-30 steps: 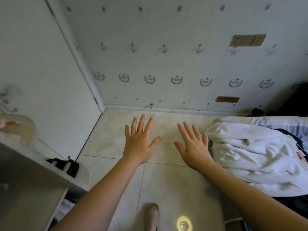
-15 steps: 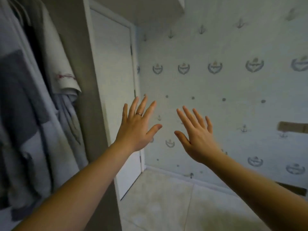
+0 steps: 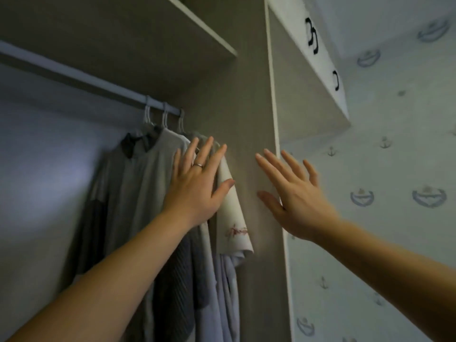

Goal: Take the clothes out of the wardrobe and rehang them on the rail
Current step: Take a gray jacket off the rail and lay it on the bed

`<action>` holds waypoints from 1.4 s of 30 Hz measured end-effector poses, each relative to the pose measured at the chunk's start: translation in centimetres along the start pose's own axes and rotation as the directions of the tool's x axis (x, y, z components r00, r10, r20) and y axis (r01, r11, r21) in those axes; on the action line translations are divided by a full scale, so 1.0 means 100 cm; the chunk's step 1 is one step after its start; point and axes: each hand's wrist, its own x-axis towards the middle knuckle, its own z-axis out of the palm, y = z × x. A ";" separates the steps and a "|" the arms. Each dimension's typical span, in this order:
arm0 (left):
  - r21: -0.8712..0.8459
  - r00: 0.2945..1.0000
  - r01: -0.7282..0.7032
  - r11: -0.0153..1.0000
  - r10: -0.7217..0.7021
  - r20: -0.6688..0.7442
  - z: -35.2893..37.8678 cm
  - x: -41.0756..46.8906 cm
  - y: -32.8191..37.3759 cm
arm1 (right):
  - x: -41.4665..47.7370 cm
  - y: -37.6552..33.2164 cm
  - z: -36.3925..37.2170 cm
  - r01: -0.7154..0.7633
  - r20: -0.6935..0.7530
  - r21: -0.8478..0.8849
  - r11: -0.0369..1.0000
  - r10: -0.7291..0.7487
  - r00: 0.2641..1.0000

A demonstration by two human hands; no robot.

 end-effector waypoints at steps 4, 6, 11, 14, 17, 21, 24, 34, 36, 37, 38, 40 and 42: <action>0.015 0.995 0.088 0.996 -0.088 -0.039 -0.004 0.017 -0.071 | 0.069 -0.032 0.014 0.053 -0.056 0.031 0.998 -0.051 0.997; 0.015 0.987 0.150 0.988 -0.149 -0.061 -0.002 0.022 -0.101 | 0.100 -0.047 0.022 0.083 -0.090 0.056 0.995 -0.077 0.993; -0.084 0.904 0.427 0.900 -0.428 0.010 0.008 0.032 -0.165 | 0.171 -0.082 0.035 0.125 -0.122 0.106 0.987 -0.112 0.986; -0.143 0.841 0.540 0.829 -0.537 0.064 0.015 0.035 -0.198 | 0.210 -0.104 0.037 0.124 -0.113 0.064 0.990 -0.116 0.987; -0.278 0.781 0.621 0.733 -0.609 0.136 0.025 0.037 -0.226 | 0.240 -0.122 0.043 0.110 -0.066 0.008 0.994 -0.109 0.992; -0.464 0.766 0.623 0.630 -0.612 0.198 0.048 0.034 -0.253 | 0.265 -0.142 0.049 0.062 0.003 -0.001 0.998 -0.062 0.998; -0.523 0.754 0.642 0.561 -0.587 0.295 0.066 0.031 -0.262 | 0.278 -0.154 0.047 -0.027 0.019 -0.002 1.000 0.027 0.999; -0.564 0.729 0.671 0.481 -0.569 0.381 0.060 0.028 -0.241 | 0.295 -0.183 0.054 -0.079 -0.025 0.029 0.996 0.080 0.997; -0.549 0.731 0.672 0.496 -0.563 0.386 0.060 0.031 -0.242 | 0.295 -0.180 0.053 -0.077 -0.046 0.070 0.995 0.080 0.996; -0.544 0.733 0.671 0.504 -0.560 0.385 0.060 0.033 -0.241 | 0.295 -0.179 0.053 -0.073 -0.056 0.089 0.993 0.079 0.995; -0.540 0.738 0.667 0.514 -0.556 0.383 0.059 0.035 -0.241 | 0.295 -0.179 0.053 -0.070 -0.062 0.103 0.992 0.077 0.995; -0.538 0.736 0.669 0.513 -0.558 0.384 0.057 0.038 -0.242 | 0.296 -0.179 0.052 -0.067 -0.074 0.125 0.990 0.076 0.994; -0.537 0.728 0.677 0.503 -0.564 0.389 0.051 0.041 -0.240 | 0.298 -0.179 0.048 -0.065 -0.081 0.158 0.985 0.079 0.994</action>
